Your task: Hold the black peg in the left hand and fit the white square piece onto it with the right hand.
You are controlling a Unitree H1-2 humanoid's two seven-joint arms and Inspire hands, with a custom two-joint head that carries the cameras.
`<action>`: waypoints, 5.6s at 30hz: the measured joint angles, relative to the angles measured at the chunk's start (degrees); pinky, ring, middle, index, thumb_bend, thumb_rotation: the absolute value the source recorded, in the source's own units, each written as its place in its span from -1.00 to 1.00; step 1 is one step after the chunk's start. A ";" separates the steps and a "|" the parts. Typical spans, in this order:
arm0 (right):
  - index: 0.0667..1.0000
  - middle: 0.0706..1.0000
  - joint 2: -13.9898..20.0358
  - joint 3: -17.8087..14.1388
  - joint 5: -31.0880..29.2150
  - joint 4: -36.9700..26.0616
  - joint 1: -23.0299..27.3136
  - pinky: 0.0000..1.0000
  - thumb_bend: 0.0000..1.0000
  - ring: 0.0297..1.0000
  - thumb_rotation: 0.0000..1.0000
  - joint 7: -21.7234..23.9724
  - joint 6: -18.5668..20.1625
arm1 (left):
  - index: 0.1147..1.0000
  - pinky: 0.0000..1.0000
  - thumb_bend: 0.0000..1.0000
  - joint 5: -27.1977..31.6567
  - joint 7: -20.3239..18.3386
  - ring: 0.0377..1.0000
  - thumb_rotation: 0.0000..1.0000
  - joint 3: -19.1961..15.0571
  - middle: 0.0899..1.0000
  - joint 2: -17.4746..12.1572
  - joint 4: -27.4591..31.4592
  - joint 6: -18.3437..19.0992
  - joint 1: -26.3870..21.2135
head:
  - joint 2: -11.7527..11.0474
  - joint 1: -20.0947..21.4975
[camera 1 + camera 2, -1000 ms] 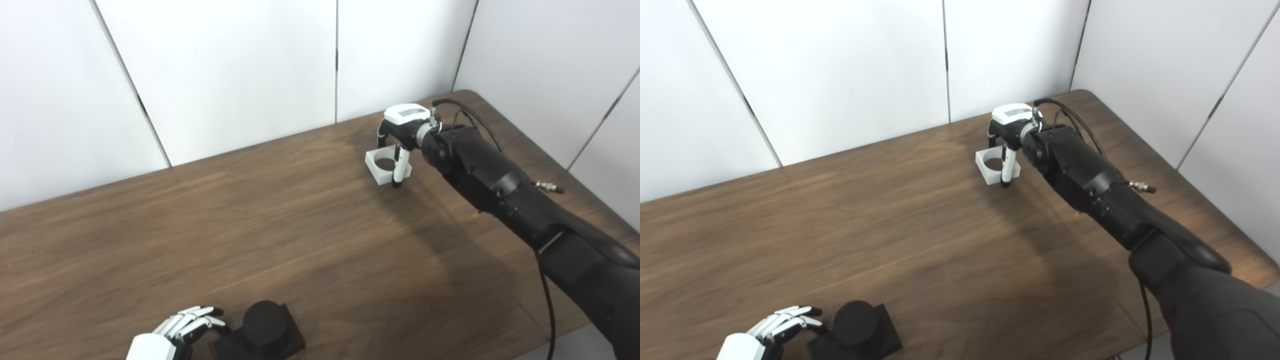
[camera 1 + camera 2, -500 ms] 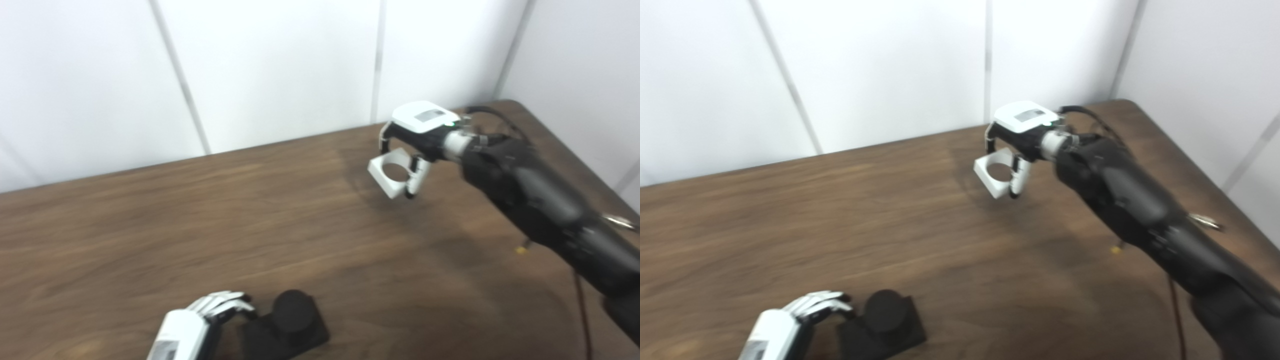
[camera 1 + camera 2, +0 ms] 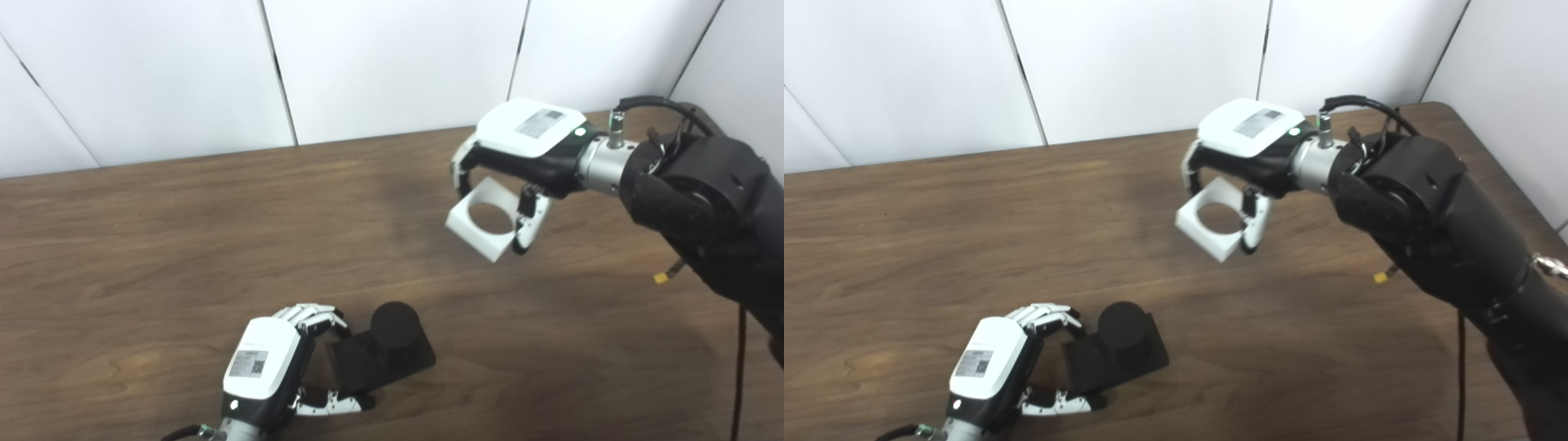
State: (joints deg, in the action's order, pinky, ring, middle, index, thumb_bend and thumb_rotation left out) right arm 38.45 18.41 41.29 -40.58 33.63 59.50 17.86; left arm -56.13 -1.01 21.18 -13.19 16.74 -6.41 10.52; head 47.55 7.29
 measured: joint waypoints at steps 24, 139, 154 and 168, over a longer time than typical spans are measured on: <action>-0.11 0.51 -8.60 4.72 0.25 -7.00 1.52 0.69 0.05 0.73 -0.74 7.36 4.37 | -0.16 0.33 0.03 -0.93 -4.70 0.50 -0.91 1.19 0.41 1.31 2.11 4.01 -1.45 | 2.11 -0.35; -0.11 0.52 -14.48 4.35 7.87 -2.53 -6.48 0.78 0.05 0.77 -0.74 7.50 -10.72 | -0.16 0.32 0.03 0.16 -7.94 0.51 -0.92 1.72 0.42 3.03 4.24 6.14 -1.13 | 2.55 -0.53; -0.10 0.51 -14.48 4.40 8.00 -2.54 -6.52 0.74 0.05 0.74 -0.74 7.50 -11.28 | -0.16 0.32 0.03 0.44 -7.94 0.51 -0.92 1.66 0.42 3.02 4.24 6.09 -1.14 | 2.82 -0.62; -0.10 0.53 -14.68 4.29 8.21 -2.54 -6.98 0.79 0.05 0.77 -0.73 7.51 -11.21 | -0.16 0.33 0.03 0.10 -8.17 0.51 -0.92 1.70 0.42 3.05 4.34 6.15 -1.19 | 2.82 -0.62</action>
State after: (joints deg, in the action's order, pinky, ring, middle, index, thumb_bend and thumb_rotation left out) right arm 23.77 22.70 49.50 -43.12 26.65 67.01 6.65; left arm -56.03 -9.18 22.89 -10.14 21.08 -0.26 9.33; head 50.36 6.68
